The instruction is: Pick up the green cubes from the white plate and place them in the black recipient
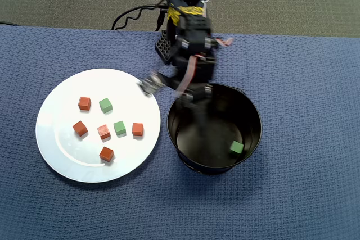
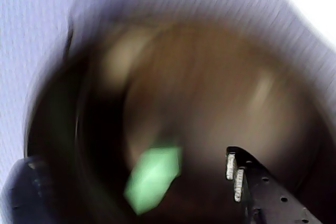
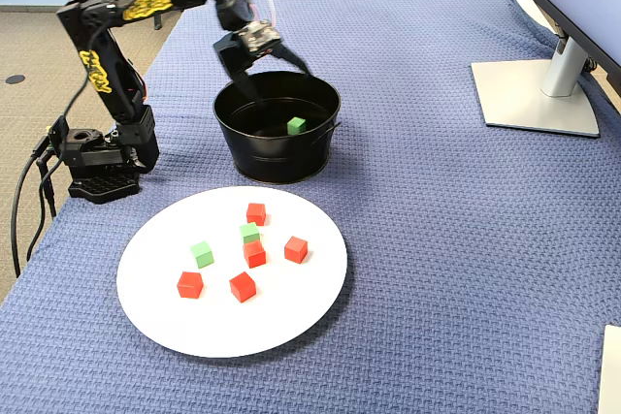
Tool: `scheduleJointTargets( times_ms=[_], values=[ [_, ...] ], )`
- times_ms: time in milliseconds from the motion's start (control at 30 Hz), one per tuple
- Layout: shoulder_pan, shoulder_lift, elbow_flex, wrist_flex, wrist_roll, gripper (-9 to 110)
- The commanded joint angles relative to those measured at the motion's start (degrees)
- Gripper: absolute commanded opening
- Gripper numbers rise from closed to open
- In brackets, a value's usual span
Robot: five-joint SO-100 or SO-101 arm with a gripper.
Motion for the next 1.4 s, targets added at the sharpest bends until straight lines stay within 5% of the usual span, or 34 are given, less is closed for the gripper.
scheduleJointTargets(
  times_ms=[0,167,433,467,567,733,1367],
  values=[
    [14.9,5.8,-2.5,1.1,-9.8,15],
    [29.9,9.0,9.2,-7.8,-19.7,0],
    [41.7,5.3,27.8,-24.9,-38.4,0],
    [42.7,4.4,28.5,-24.9,-42.4,3],
    [45.4,2.2,29.0,-27.0,-48.0,40],
    [48.5,-2.0,29.4,-29.5,-53.3,49],
    [45.4,-9.9,33.6,-35.2,-61.2,36]
  ],
)
